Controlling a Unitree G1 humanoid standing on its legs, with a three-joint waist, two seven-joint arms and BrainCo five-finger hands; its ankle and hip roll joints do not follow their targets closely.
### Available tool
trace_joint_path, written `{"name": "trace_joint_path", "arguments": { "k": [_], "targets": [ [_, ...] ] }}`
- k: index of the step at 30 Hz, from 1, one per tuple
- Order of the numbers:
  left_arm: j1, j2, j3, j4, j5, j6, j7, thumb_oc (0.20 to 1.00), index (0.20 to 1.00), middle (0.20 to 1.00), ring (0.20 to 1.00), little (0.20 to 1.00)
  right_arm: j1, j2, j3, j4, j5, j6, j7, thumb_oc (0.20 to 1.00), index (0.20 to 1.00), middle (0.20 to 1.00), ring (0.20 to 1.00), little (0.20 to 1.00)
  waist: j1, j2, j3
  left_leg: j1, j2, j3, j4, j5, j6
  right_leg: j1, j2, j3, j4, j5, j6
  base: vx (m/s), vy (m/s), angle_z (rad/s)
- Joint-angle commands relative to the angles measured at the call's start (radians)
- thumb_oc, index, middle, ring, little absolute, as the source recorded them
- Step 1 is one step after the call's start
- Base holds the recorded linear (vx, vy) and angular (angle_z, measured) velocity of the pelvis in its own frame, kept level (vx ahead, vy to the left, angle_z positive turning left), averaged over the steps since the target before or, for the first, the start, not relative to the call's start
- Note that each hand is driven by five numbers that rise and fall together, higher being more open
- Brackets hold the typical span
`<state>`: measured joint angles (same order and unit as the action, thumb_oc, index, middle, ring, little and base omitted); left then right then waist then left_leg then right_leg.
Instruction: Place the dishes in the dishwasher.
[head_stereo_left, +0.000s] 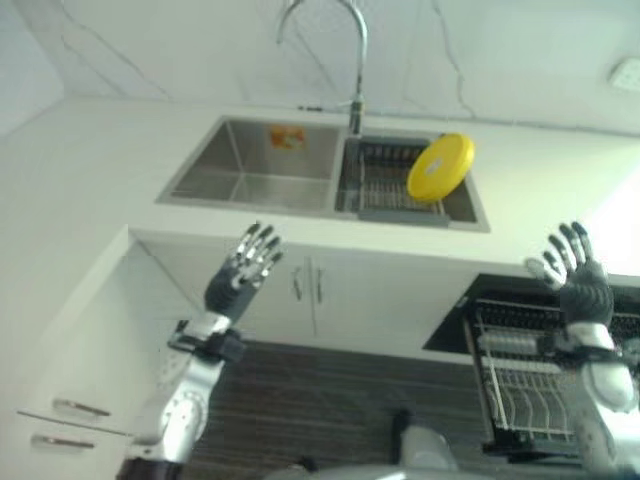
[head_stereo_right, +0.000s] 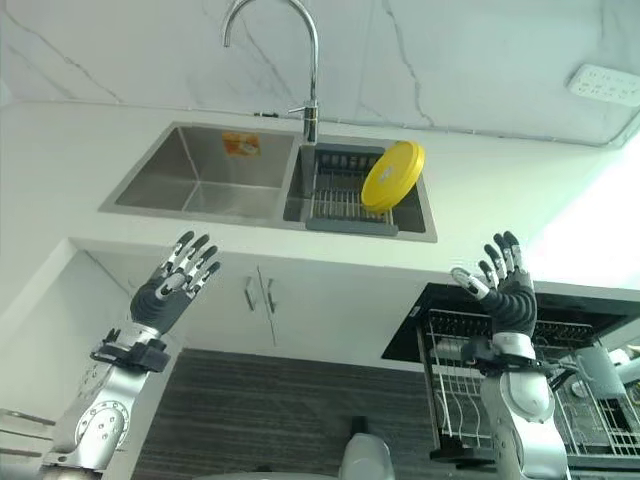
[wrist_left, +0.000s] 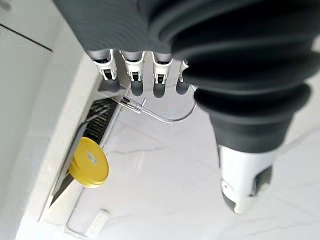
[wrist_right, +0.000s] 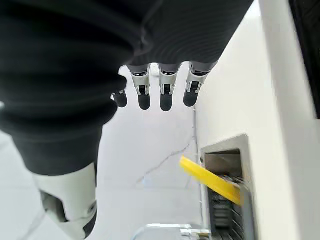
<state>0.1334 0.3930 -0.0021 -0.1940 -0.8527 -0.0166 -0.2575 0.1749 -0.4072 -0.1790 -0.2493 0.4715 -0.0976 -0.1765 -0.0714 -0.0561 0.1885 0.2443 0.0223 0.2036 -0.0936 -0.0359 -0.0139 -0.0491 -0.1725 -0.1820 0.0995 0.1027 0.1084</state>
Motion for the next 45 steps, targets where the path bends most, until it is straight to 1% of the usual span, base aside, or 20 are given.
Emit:
{"name": "trace_joint_path", "arguments": {
  "k": [1, 6, 9, 10, 11, 12, 13, 14, 15, 18, 19, 23, 25, 26, 28, 29, 31, 33, 39, 45],
  "targets": [
    [-0.072, 0.013, 0.014, -0.070, -0.019, -0.007, 0.001, 1.000, 1.000, 1.000, 1.000, 1.000, -0.056, -0.010, -0.047, -0.050, -0.017, -0.029, -0.013, 1.000, 1.000, 1.000, 1.000, 1.000, -0.022, 0.017, -0.005, -0.068, 0.012, -0.035, 0.006, -0.006, 0.004, 0.049, 0.063, -0.011, 0.022, -0.002, 0.059, 0.09, -0.125, -0.11],
    [-0.022, 0.004, 0.028, -0.082, -0.047, 0.005, 0.010, 1.000, 1.000, 1.000, 1.000, 1.000, -0.011, -0.027, -0.061, -0.065, -0.007, 0.003, 0.032, 1.000, 1.000, 1.000, 1.000, 1.000, -0.030, 0.024, -0.028, -0.052, 0.031, 0.008, 0.022, -0.004, -0.008, 0.117, 0.103, 0.022, -0.058, -0.097, 0.008, 0.09, -0.133, -0.15],
    [0.018, 0.006, 0.027, -0.105, -0.036, -0.009, -0.006, 1.000, 1.000, 1.000, 1.000, 1.000, 0.007, -0.073, -0.091, -0.066, 0.019, 0.021, 0.056, 1.000, 1.000, 1.000, 1.000, 1.000, -0.030, 0.008, -0.012, -0.163, 0.083, 0.044, 0.308, 0.035, -0.077, 0.152, 0.095, 0.048, -0.112, -0.089, -0.032, 0.05, -0.081, -0.19],
    [0.020, 0.005, 0.027, -0.105, -0.035, -0.011, -0.007, 1.000, 1.000, 1.000, 1.000, 1.000, 0.007, -0.076, -0.092, -0.065, 0.022, 0.022, 0.058, 1.000, 1.000, 1.000, 1.000, 1.000, -0.029, 0.009, -0.010, -0.180, 0.088, 0.036, 0.326, 0.043, -0.082, 0.156, 0.095, 0.049, -0.116, -0.088, -0.034, 0.10, 0.033, -0.05],
    [0.026, 0.001, 0.026, -0.104, -0.031, -0.015, -0.011, 1.000, 1.000, 1.000, 1.000, 1.000, 0.008, -0.081, -0.094, -0.061, 0.023, 0.028, 0.063, 1.000, 1.000, 1.000, 1.000, 1.000, -0.025, 0.011, -0.007, -0.208, 0.092, 0.026, 0.317, 0.048, -0.086, 0.167, 0.095, 0.053, -0.129, -0.086, -0.031, 0.17, 0.153, 0.04],
    [0.036, 0.001, 0.031, -0.108, -0.031, -0.014, -0.021, 1.000, 1.000, 1.000, 1.000, 1.000, 0.004, -0.088, -0.098, -0.062, 0.025, 0.043, 0.065, 1.000, 1.000, 1.000, 1.000, 1.000, -0.021, 0.014, -0.008, -0.200, 0.084, 0.037, 0.244, 0.027, -0.075, 0.176, 0.089, 0.051, -0.144, -0.083, -0.017, 0.23, 0.225, 0.01],
    [0.042, 0.003, 0.034, -0.112, -0.032, -0.014, -0.027, 1.000, 1.000, 1.000, 1.000, 1.000, -0.001, -0.091, -0.097, -0.060, 0.023, 0.051, 0.067, 1.000, 1.000, 1.000, 1.000, 1.000, -0.016, 0.021, -0.008, -0.190, 0.082, 0.046, 0.163, 0.038, -0.072, 0.184, 0.088, 0.050, -0.158, -0.082, -0.005, 0.30, 0.304, -0.11],
    [0.046, 0.007, 0.038, -0.118, -0.032, -0.014, -0.035, 1.000, 1.000, 1.000, 1.000, 1.000, -0.010, -0.091, -0.093, -0.054, 0.004, 0.054, 0.048, 1.000, 1.000, 1.000, 1.000, 1.000, -0.004, 0.033, -0.004, -0.188, 0.080, 0.057, 0.041, 0.091, -0.073, 0.200, 0.085, 0.048, -0.177, -0.082, 0.010, 0.29, 0.346, -0.40],
    [0.017, 0.003, 0.025, -0.097, -0.035, -0.020, -0.024, 1.000, 1.000, 1.000, 1.000, 1.000, -0.036, -0.089, -0.081, -0.034, -0.005, 0.047, 0.047, 1.000, 1.000, 1.000, 1.000, 1.000, 0.009, 0.029, 0.000, -0.217, 0.078, 0.059, 0.006, 0.104, -0.064, 0.215, 0.081, 0.045, -0.182, -0.095, 0.015, 0.23, 0.305, -0.28],
    [-0.033, -0.003, -0.005, -0.054, -0.016, -0.034, -0.012, 1.000, 1.000, 1.000, 1.000, 1.000, -0.046, -0.072, -0.075, -0.029, 0.031, 0.027, 0.029, 1.000, 1.000, 1.000, 1.000, 1.000, 0.017, 0.017, -0.013, -0.220, 0.052, 0.004, 0.006, 0.073, -0.048, 0.193, 0.068, 0.021, -0.167, -0.096, 0.033, 0.18, 0.259, 0.15],
    [-0.032, 0.000, -0.001, -0.059, -0.010, -0.030, -0.022, 1.000, 1.000, 1.000, 1.000, 1.000, -0.031, -0.065, -0.083, -0.040, 0.050, 0.028, 0.042, 1.000, 1.000, 1.000, 1.000, 1.000, 0.016, 0.014, -0.018, -0.207, 0.051, 0.008, 0.006, 0.066, -0.044, 0.181, 0.060, 0.005, -0.147, -0.100, 0.039, 0.24, 0.260, -0.29],
    [-0.040, 0.026, -0.003, -0.062, 0.025, -0.014, -0.015, 1.000, 1.000, 1.000, 1.000, 1.000, -0.015, -0.048, -0.080, -0.035, 0.088, 0.046, 0.039, 1.000, 1.000, 1.000, 1.000, 1.000, 0.037, -0.008, -0.015, -0.198, 0.064, 0.016, 0.006, 0.061, -0.028, 0.128, 0.037, -0.071, 0.001, -0.095, 0.064, 0.18, 0.171, -0.03],
    [-0.041, 0.037, -0.004, -0.059, 0.055, -0.026, -0.018, 1.000, 1.000, 1.000, 1.000, 1.000, -0.015, -0.035, -0.078, -0.029, 0.122, 0.060, 0.050, 1.000, 1.000, 1.000, 1.000, 1.000, 0.040, -0.017, -0.004, -0.199, 0.074, 0.015, 0.006, 0.064, -0.019, 0.093, 0.049, -0.071, 0.103, -0.078, 0.077, 0.09, 0.053, -0.17],
    [-0.041, 0.040, -0.005, -0.066, 0.070, -0.029, -0.015, 1.000, 1.000, 1.000, 1.000, 1.000, -0.017, -0.029, -0.069, -0.029, 0.124, 0.063, 0.057, 1.000, 1.000, 1.000, 1.000, 1.000, 0.041, -0.024, 0.002, -0.203, 0.082, 0.019, 0.006, 0.067, -0.019, 0.074, 0.058, -0.058, 0.113, -0.079, 0.078, 0.05, -0.010, -0.17],
    [-0.051, 0.049, -0.009, -0.072, 0.089, -0.031, -0.008, 1.000, 1.000, 1.000, 1.000, 1.000, -0.021, -0.021, -0.062, -0.023, 0.117, 0.056, 0.058, 1.000, 1.000, 1.000, 1.000, 1.000, 0.047, -0.036, 0.009, -0.208, 0.096, 0.023, 0.006, 0.067, -0.030, 0.075, 0.056, -0.077, 0.032, -0.083, 0.068, 0.03, -0.138, -0.11],
    [-0.071, 0.064, -0.011, -0.076, 0.090, -0.028, 0.015, 1.000, 1.000, 1.000, 1.000, 1.000, -0.030, -0.024, -0.054, -0.017, 0.145, 0.049, 0.051, 1.000, 1.000, 1.000, 1.000, 1.000, 0.056, -0.048, 0.012, -0.208, 0.105, 0.036, 0.006, 0.063, -0.043, 0.080, 0.041, -0.119, -0.062, -0.068, 0.066, 0.03, -0.216, -0.25],
    [-0.069, 0.082, -0.004, -0.065, 0.096, -0.040, 0.017, 1.000, 1.000, 1.000, 1.000, 1.000, -0.027, -0.036, -0.044, -0.009, 0.166, 0.031, 0.038, 1.000, 1.000, 1.000, 1.000, 1.000, 0.060, -0.063, 0.027, -0.192, 0.097, 0.051, 0.006, 0.059, -0.036, 0.075, 0.019, -0.129, -0.054, -0.007, 0.071, 0.06, -0.234, -0.38],
    [-0.070, 0.079, -0.015, -0.082, 0.114, -0.035, 0.039, 1.000, 1.000, 1.000, 1.000, 1.000, -0.051, -0.034, -0.019, -0.011, 0.156, 0.046, -0.014, 1.000, 1.000, 1.000, 1.000, 1.000, 0.065, -0.045, 0.033, -0.178, 0.098, 0.022, 0.006, 0.054, -0.037, 0.100, 0.042, -0.113, -0.110, -0.033, 0.060, 0.10, -0.238, -0.03],
    [-0.066, 0.064, -0.020, -0.093, 0.106, -0.033, 0.059, 1.000, 1.000, 1.000, 1.000, 1.000, -0.078, -0.042, 0.019, 0.015, 0.135, 0.140, -0.046, 1.000, 1.000, 1.000, 1.000, 1.000, 0.072, -0.015, -0.008, -0.147, 0.069, 0.012, 0.006, 0.028, -0.032, 0.170, 0.055, -0.099, -0.183, -0.052, 0.041, 0.05, -0.084, -0.03],
    [-0.084, 0.053, -0.038, -0.091, 0.104, -0.051, 0.094, 1.000, 1.000, 1.000, 1.000, 1.000, -0.122, -0.052, 0.051, 0.000, 0.085, 0.158, -0.022, 1.000, 1.000, 1.000, 1.000, 1.000, 0.050, 0.015, -0.036, -0.111, 0.054, 0.011, 0.006, 0.008, -0.031, 0.189, 0.054, -0.077, -0.187, -0.065, 0.033, 0.03, -0.017, -0.06]
  ]
}}
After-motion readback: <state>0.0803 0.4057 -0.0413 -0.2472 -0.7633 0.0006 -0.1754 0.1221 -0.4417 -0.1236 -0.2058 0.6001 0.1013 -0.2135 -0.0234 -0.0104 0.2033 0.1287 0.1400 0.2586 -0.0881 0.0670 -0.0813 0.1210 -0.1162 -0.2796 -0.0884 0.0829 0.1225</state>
